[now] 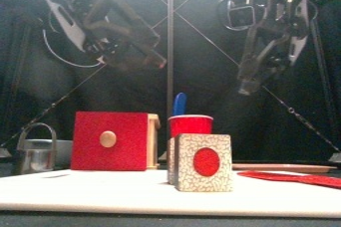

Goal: Place sushi on board then cut the sushi with the knife then place the pieces on the plate
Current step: Place the 4 sushi pieces on the plate

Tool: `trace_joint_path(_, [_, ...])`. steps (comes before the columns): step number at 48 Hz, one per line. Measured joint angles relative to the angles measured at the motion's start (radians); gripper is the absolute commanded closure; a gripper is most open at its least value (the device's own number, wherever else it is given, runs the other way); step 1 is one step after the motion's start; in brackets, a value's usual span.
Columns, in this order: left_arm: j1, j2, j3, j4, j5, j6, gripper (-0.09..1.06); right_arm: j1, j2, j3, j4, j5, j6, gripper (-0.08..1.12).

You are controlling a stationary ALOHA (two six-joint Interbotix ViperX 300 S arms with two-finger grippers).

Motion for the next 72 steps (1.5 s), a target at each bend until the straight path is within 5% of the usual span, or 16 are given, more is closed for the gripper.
trace_joint_path(8, [0.034,-0.040,0.009,0.000,-0.081,0.002,0.11,-0.002,0.150,-0.067,-0.219,-0.064,-0.006,0.24])
trace_joint_path(22, [0.048,-0.057,0.051,0.000,-0.173,0.000,0.11,-0.017,0.298,-0.129,-0.287,-0.117,-0.008,0.24])
trace_joint_path(72, [0.054,-0.058,0.098,-0.028,-0.179,0.002,0.11,-0.031,0.383,-0.144,-0.202,-0.196,-0.006,0.24])
